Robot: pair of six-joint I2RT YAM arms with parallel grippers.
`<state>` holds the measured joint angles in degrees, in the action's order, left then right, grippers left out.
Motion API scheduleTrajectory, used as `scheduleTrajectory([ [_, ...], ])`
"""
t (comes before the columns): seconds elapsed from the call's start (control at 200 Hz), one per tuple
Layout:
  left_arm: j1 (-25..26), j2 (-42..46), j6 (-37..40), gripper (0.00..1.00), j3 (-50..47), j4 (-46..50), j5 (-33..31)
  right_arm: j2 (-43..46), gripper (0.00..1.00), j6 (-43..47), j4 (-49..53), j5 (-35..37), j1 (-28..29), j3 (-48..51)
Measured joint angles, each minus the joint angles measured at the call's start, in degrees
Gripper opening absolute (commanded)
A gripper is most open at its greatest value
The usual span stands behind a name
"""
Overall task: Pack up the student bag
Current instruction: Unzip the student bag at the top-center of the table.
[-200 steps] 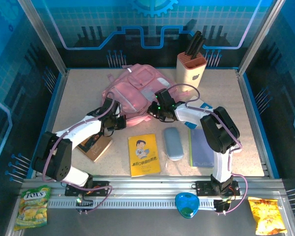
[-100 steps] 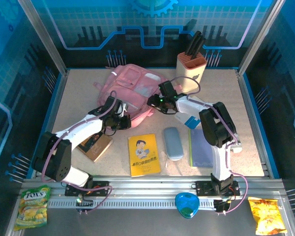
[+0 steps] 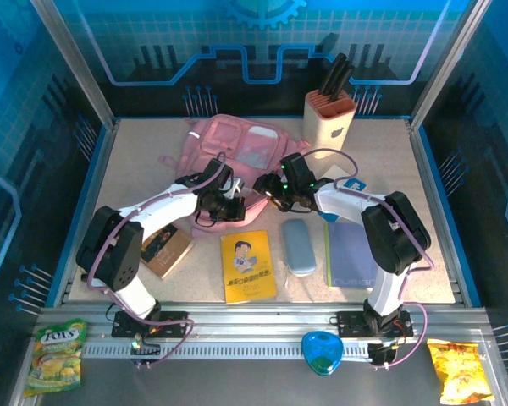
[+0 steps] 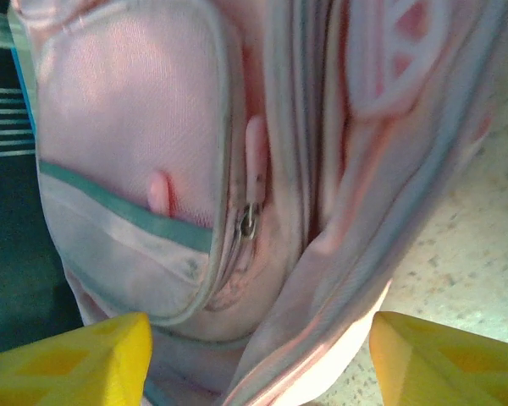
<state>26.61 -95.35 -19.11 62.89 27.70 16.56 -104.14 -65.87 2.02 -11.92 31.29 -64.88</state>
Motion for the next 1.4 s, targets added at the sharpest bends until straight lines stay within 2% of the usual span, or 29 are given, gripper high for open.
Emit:
scheduleTrajectory([
  [0.195, 0.1, -0.3, 0.0, 0.0, 0.3, 0.5, 0.2, -3.2, 0.54, -1.0, 0.0, -1.1, 1.0, -0.6],
  [0.27, 0.1, -0.3, 0.0, 0.0, 0.3, 0.5, 0.2, -4.1, 0.44, -0.7, 0.1, -1.0, 1.0, -1.0],
  [0.43, 0.2, -0.3, 0.0, 0.0, 0.3, 0.6, -0.6, -4.9, 0.13, 0.0, 0.7, -0.4, 1.0, -1.6],
  [0.565, 0.2, 0.2, 0.0, 0.0, 0.2, 1.0, -4.2, -5.2, 0.04, 2.4, 2.8, 0.9, 1.1, -3.1],
  [0.695, -0.8, 3.6, 0.0, 0.0, -2.1, 1.1, -7.7, -5.2, 0.03, 5.4, 4.5, 2.6, 0.8, -4.8],
  [0.87, -4.7, 8.3, 0.0, 0.0, -6.1, 1.2, -10.0, -6.2, 0.03, 9.6, 7.3, 3.1, -0.7, -8.7],
  [1.181, -7.6, 8.9, 0.1, 0.0, -8.0, -0.1, -13.8, -12.0, 0.04, 11.5, 12.6, 0.9, -3.4, -18.0],
  [1.231, -7.6, 8.9, 0.2, 0.0, -8.0, -0.4, -13.3, -12.4, 0.08, 11.6, 13.4, 0.9, -3.6, -19.1],
  [1.301, -7.8, 8.6, 0.7, 0.0, -8.0, -1.2, -10.3, -12.6, 0.26, 11.5, 14.1, 0.8, -4.2, -19.8],
  [1.401, -7.7, 7.6, 1.4, 0.0, -7.4, -1.4, -5.6, -12.2, 0.39, 10.7, 13.4, 0.3, -5.9, -19.3],
])
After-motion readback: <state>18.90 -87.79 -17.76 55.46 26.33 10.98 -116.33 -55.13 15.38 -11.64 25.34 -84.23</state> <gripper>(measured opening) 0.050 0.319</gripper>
